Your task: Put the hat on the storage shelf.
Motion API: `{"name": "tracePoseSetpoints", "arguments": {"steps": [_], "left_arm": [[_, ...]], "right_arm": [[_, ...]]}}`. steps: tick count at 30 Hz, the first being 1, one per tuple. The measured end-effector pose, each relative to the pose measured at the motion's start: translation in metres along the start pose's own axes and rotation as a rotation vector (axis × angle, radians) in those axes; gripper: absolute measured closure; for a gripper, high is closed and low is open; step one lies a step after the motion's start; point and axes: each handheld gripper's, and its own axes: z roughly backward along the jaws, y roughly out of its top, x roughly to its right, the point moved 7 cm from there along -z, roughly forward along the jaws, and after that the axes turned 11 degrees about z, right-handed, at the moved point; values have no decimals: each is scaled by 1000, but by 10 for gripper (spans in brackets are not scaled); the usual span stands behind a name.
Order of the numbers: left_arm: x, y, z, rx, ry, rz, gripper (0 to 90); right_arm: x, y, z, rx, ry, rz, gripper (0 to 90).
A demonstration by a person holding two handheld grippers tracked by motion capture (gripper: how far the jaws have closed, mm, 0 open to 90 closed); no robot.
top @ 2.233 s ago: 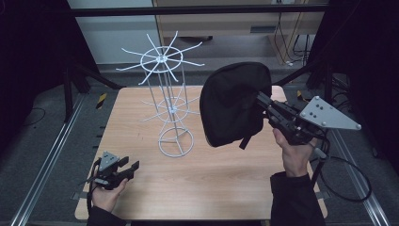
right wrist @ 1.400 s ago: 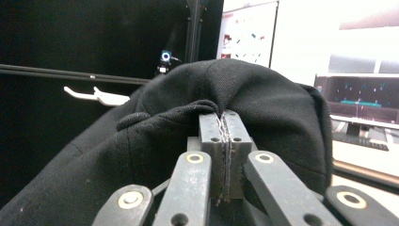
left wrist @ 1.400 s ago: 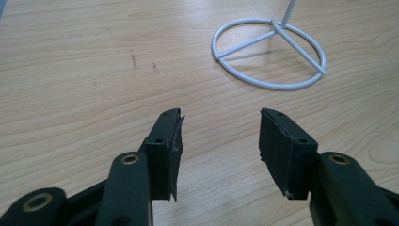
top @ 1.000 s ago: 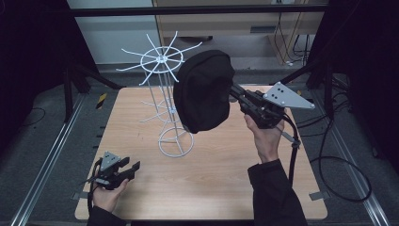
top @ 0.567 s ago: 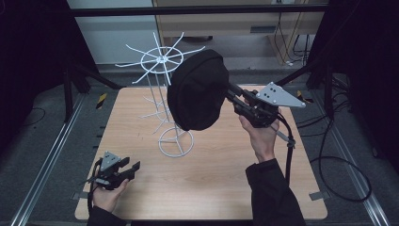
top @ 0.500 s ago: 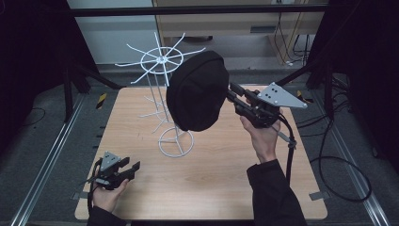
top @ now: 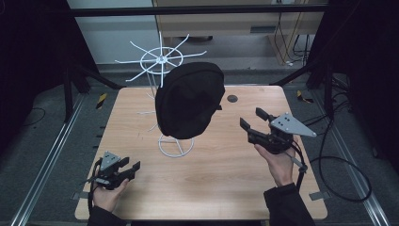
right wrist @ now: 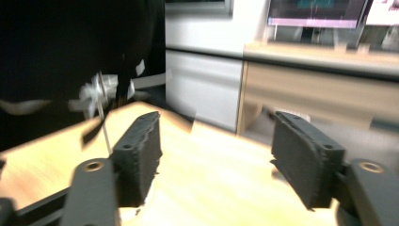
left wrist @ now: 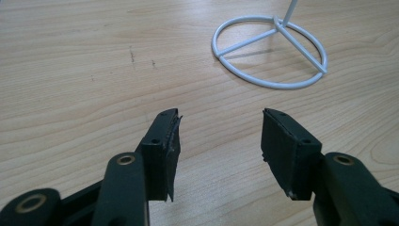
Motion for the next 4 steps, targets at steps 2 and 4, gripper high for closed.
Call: {"name": "tracePoseSetpoints", "arguments": {"steps": [2,4], "left_arm": [[0,0,0,2,1,-2,456],[-1,0,-1,3,0,-2,439]], "right_arm": [[-1,-16,1,-37,1,-10,295],[0,-40,4,-93,-2,-13,274]]}}
